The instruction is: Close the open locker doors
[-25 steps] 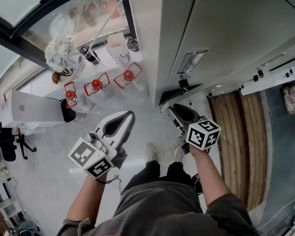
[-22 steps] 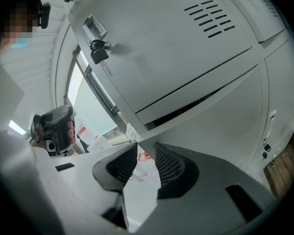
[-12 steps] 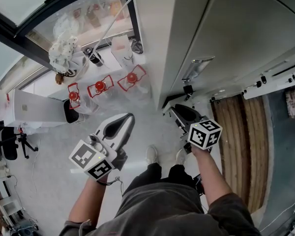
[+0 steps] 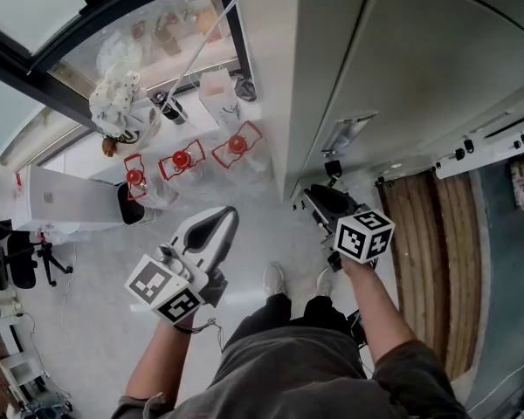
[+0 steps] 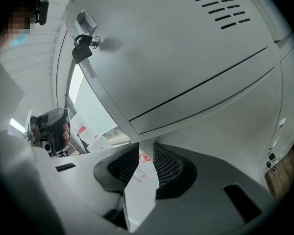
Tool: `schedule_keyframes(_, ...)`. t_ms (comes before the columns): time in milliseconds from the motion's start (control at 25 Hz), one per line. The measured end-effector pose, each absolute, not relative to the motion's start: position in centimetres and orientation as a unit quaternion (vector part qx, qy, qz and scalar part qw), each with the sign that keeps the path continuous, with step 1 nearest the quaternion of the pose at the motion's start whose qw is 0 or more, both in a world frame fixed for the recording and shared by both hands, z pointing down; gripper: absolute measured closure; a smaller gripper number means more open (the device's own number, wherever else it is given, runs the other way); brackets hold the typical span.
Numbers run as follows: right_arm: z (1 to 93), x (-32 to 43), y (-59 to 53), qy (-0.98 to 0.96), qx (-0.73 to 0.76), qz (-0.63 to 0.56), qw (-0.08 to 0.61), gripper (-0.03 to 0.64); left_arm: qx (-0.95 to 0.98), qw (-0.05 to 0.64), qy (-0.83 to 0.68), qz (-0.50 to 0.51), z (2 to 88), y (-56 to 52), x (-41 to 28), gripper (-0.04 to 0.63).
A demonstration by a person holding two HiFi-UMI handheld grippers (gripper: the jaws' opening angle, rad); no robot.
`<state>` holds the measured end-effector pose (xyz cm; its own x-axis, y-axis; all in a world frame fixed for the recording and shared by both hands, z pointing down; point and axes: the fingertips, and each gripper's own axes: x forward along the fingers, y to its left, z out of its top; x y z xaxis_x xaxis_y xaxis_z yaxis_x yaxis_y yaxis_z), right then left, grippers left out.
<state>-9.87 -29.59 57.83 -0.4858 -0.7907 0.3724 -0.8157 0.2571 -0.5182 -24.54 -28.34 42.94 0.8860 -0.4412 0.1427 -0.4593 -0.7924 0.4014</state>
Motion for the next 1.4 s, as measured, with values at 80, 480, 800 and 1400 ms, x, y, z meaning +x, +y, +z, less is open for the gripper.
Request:
schedule_keyframes(80,57.8,-9.8,-29.8,-0.793,0.506,0.339,0.018,0.526,0.946,0.216,-0.24,0.021,42.9,-28.5,-24.6,0.588)
schedule_keyframes(480,57.6,-9.6,-30.6,-0.793,0.505,0.34,0.017,0.533,0.945,0.213,-0.247,0.021,42.2,-28.9,-24.5,0.588)
schedule_keyframes(800,57.7,-9.5,-31.3,-0.792,0.506,0.341,0.014,0.539,0.945,0.211,-0.25,0.023,42.1,-29.4,-24.6,0.588)
schedule_keyframes(1400,53.7,-8.2,-26.6,-0.826,0.466,0.316,0.025,0.54,0.945,0.161,-0.284,-0.008,37.0,-26.2,-23.0,0.588)
